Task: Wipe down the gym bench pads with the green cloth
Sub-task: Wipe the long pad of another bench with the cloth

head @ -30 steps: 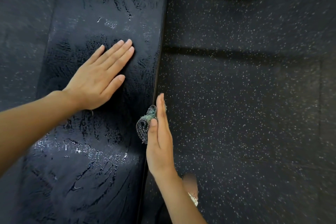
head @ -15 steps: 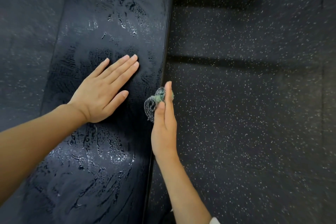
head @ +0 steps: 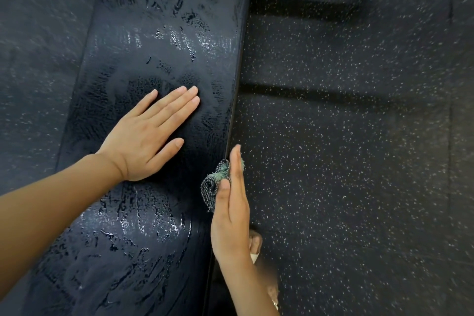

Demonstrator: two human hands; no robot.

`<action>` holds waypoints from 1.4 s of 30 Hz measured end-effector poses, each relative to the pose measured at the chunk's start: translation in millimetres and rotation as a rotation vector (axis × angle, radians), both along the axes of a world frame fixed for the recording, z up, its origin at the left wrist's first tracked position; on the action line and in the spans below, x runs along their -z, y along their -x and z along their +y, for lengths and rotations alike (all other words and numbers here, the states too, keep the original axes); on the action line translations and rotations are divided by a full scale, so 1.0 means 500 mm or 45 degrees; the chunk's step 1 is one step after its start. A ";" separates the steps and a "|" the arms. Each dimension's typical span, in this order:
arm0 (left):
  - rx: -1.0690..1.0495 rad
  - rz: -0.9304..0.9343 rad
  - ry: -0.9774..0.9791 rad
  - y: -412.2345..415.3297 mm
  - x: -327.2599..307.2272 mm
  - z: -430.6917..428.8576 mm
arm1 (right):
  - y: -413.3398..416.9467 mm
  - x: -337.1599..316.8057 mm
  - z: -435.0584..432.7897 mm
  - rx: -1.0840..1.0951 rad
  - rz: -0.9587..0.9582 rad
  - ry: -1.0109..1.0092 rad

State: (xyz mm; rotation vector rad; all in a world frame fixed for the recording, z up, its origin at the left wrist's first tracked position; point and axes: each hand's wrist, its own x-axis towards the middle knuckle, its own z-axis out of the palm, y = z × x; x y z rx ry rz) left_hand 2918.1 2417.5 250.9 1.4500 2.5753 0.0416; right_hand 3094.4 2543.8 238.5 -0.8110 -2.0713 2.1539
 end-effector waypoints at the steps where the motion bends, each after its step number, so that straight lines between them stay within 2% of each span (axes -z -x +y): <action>1: 0.001 0.003 0.001 0.001 0.000 0.000 | 0.011 0.001 0.007 0.003 0.014 -0.004; 13: 0.003 -0.014 0.020 0.006 0.000 0.002 | 0.225 0.007 0.105 0.139 -0.062 0.033; 27: -0.007 -0.046 0.052 0.006 -0.004 0.002 | 0.077 -0.003 0.034 0.026 0.002 -0.087; 42: -0.023 -0.085 0.066 0.006 -0.008 0.003 | 0.234 0.001 0.113 0.056 -0.090 -0.150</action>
